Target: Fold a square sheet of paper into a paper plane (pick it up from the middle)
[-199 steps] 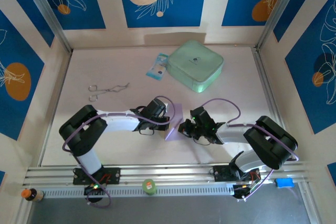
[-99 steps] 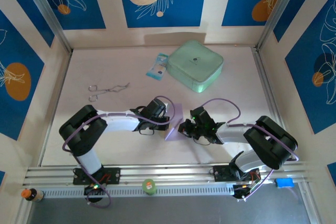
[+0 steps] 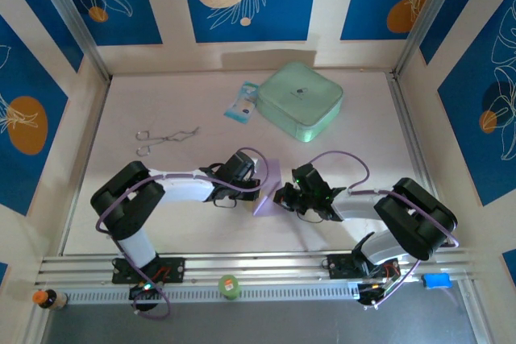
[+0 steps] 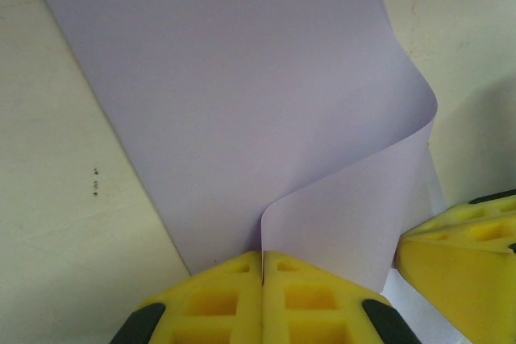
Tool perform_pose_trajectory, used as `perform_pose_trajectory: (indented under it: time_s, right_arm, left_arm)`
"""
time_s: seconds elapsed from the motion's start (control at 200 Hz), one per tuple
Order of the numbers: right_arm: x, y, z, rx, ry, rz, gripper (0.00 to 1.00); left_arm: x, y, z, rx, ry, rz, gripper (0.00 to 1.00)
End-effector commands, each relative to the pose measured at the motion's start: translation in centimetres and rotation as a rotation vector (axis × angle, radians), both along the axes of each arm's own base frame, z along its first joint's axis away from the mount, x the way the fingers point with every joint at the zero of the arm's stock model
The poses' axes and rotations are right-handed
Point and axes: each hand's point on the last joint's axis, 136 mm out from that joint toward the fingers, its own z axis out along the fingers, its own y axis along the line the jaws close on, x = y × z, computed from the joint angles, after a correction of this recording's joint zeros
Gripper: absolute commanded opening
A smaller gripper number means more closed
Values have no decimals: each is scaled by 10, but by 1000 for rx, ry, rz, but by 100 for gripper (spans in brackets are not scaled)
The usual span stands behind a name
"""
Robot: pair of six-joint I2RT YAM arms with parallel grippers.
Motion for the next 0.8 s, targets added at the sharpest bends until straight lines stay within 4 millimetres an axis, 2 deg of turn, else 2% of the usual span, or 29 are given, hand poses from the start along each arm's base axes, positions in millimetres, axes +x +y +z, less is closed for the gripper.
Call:
perform_pose_trajectory:
  time_s: [0.0,0.2,0.525,0.645,0.795]
  right_arm:
    - [-7,-8,-9,-47,37,4,0]
    - [-2,-1,2,2,-4,32,0]
    - [18,14,46,133,-111,86,0]
    - [23,28,50,172,-99,118,0]
    - [26,39,45,200,-72,132,0]
  left_arm:
    - [-2,11,-12,26,24,36,0]
    - [-3,10,-14,17,39,36,0]
    - [-2,13,-15,2,50,52,0]
    - [-2,13,-15,-2,52,52,0]
    - [-2,12,-15,-7,52,49,0]
